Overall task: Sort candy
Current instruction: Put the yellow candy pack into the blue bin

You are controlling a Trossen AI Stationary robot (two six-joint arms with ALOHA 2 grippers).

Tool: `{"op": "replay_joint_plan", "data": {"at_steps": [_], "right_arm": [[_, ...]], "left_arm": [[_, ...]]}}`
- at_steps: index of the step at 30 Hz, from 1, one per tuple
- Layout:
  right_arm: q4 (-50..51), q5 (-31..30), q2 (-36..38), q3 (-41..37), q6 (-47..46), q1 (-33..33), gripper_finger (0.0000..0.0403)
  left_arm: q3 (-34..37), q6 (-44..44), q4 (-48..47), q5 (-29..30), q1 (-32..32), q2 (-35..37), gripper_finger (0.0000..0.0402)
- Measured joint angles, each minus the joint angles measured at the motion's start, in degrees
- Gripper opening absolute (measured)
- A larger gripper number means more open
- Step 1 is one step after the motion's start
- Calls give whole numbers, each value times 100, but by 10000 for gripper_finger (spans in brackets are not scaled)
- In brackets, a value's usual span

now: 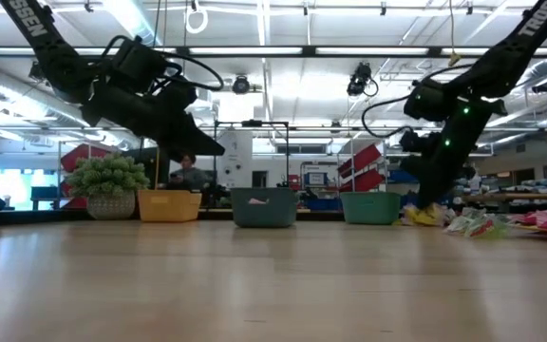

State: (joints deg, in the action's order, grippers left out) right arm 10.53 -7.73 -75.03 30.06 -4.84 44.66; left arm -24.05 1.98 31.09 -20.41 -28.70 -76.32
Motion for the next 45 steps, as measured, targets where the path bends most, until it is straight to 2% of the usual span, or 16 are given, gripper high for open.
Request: {"op": "replay_joint_plan", "data": {"at_steps": [5, 9, 11, 13, 17, 22, 27, 34, 40, 45], "right_arm": [[803, -14, 760, 187, -242, -338, 1], [1344, -17, 1183, 662, -526, -941, 0], [1328, -17, 1209, 913, -707, -1328, 0], [1108, -17, 1072, 1171, -987, -1696, 0], [376, -15, 358, 1648, -1430, -2293, 0], [-199, -11, -875, 2498, -1558, -2661, 0], [-180, -11, -2095, 3539, -1417, -2688, 0], [289, 20, -3448, 4704, -1189, -2440, 0], [399, 111, -4037, 5055, -1150, -2386, 3], [468, 142, -3942, 5068, -999, -2423, 39]], "left_arm": [[-2, 208, -647, -103, 152, -1, 0], [-2, 241, -1192, 636, 235, -1, 0], [-1, 228, -1272, 1082, 252, 1, 0], [-2, 164, -1235, 1201, 252, -14, 0], [-2, 49, -925, 1184, 257, -273, 0], [-2, -83, -195, 1108, 257, -779, 0], [-2, -98, 373, 918, 289, -1077, 0], [-2, -89, 443, 924, 516, -1138, 0], [-2, -90, 628, 980, 552, -1138, 0], [-2, -96, 789, 977, 556, -1138, 0]]}}
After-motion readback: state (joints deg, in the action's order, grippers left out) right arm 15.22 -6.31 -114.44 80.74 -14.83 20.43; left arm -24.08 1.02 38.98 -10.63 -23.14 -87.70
